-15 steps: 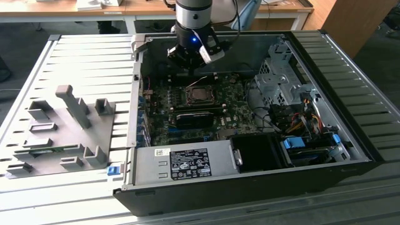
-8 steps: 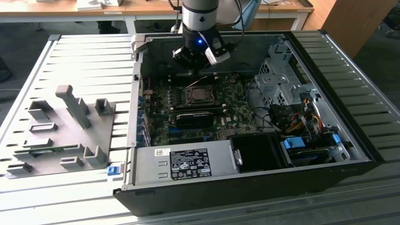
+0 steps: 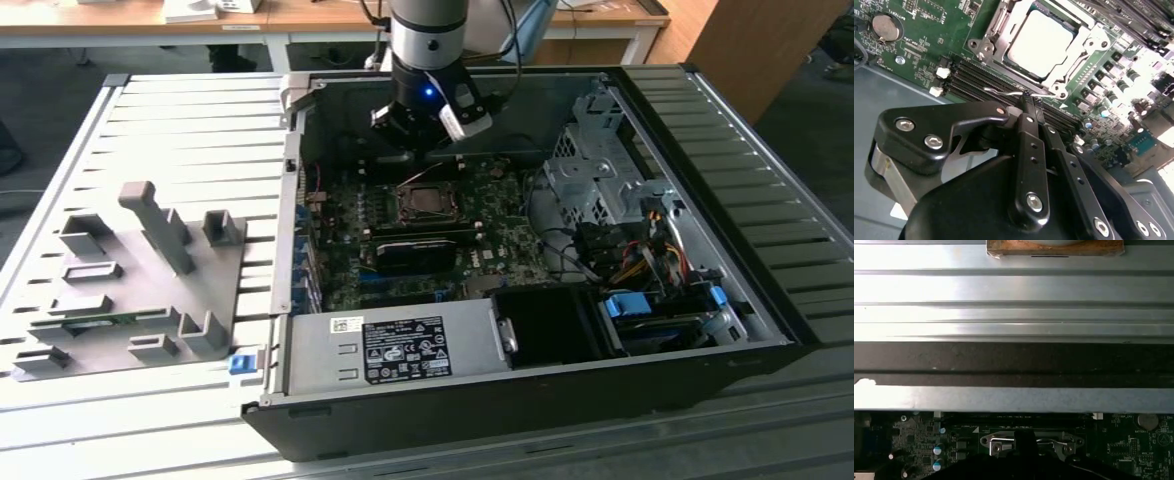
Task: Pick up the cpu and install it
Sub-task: 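Install the first cpu locking lever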
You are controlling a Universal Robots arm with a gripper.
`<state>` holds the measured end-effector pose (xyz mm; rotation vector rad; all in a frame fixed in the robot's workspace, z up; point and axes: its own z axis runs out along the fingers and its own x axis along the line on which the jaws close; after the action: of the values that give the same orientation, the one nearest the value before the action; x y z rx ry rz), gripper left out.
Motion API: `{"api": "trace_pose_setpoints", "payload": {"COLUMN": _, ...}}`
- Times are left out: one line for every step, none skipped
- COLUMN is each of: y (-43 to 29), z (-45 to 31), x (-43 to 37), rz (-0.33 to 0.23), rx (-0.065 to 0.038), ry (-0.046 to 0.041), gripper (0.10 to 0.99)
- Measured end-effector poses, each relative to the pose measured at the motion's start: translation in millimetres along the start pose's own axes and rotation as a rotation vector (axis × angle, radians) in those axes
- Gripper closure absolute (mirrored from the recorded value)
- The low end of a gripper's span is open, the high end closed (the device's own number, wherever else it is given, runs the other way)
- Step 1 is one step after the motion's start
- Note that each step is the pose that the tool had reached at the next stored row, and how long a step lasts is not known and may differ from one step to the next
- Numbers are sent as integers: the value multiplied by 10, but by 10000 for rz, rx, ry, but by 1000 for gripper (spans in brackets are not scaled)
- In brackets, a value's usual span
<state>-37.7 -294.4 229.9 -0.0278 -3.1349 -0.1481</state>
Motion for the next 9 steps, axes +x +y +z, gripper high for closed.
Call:
{"api": "trace_pose_setpoints", "payload": {"y": 2, "z": 5, "x": -5, "rz": 0, "rx": -2, "ry": -1, "gripper": 980}}
{"api": "trace_pose_setpoints", "payload": {"y": 5, "z": 10, "x": -11, "rz": 0, "rx": -1, "ry": -1, "gripper": 980}}
{"api": "trace_pose_setpoints", "payload": {"y": 9, "z": 14, "x": -17, "rz": 0, "rx": 0, "ry": 0, "gripper": 980}}
{"api": "trace_pose_setpoints", "payload": {"y": 13, "z": 18, "x": -25, "rz": 0, "rx": 0, "ry": 0, "gripper": 980}}
{"api": "trace_pose_setpoints", "payload": {"y": 18, "z": 23, "x": -33, "rz": 0, "rx": 0, "ry": 0, "gripper": 980}}
{"api": "trace_pose_setpoints", "payload": {"y": 23, "z": 27, "x": -40, "rz": 0, "rx": 0, "ry": 0, "gripper": 980}}
{"api": "trace_pose_setpoints", "payload": {"y": 29, "z": 34, "x": -44, "rz": 0, "rx": -1, "ry": 0, "gripper": 980}}
{"api": "trace_pose_setpoints", "payload": {"y": 36, "z": 40, "x": -48, "rz": 1, "rx": 0, "ry": -1, "gripper": 980}}
{"api": "trace_pose_setpoints", "payload": {"y": 46, "z": 47, "x": -52, "rz": 1, "rx": 2, "ry": 0, "gripper": 980}}
